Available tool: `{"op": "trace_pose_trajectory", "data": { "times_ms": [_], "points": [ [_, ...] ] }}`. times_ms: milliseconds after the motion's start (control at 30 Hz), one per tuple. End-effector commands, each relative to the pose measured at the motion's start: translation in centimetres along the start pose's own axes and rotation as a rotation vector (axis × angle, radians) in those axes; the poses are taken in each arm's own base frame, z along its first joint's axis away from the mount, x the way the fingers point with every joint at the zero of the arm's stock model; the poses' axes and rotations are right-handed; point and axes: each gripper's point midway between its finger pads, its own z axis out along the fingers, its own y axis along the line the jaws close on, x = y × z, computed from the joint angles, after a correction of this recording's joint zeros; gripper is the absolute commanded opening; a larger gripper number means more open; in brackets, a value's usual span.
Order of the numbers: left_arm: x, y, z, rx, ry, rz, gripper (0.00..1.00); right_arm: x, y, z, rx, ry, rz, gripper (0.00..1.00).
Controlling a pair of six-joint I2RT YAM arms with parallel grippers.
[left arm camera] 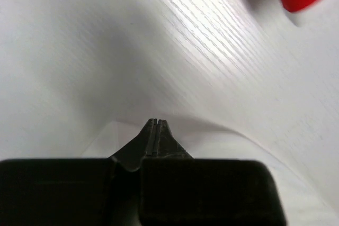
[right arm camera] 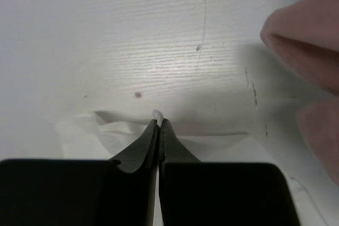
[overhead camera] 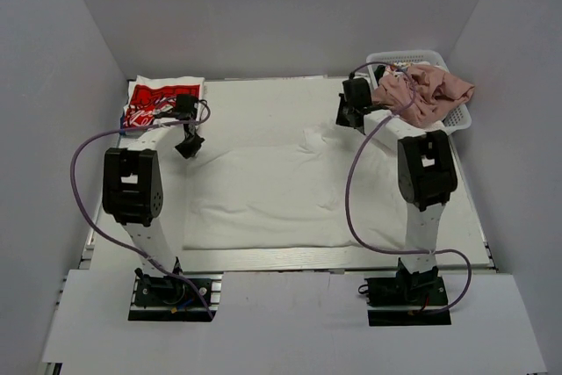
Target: Fold and stack the t-shirts
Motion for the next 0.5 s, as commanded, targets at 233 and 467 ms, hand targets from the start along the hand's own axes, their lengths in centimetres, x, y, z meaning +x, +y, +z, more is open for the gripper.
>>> {"op": "trace_pose_trajectory", "data": {
  "times_ms": [233,467],
  "points": [
    [-0.4,-0.3,-5.3,0.213,-0.087,0.031,0.0,-1.6,-0.1,-9.5,-0.108,-0.223,-0.001,0.0],
    [-1.2,0.5,-5.6,0.173,-0.102,-0.003,0.02,-2.0,-0.6,-12.9,-0.128,-0.282,-0.011,0.0]
  ]
}}
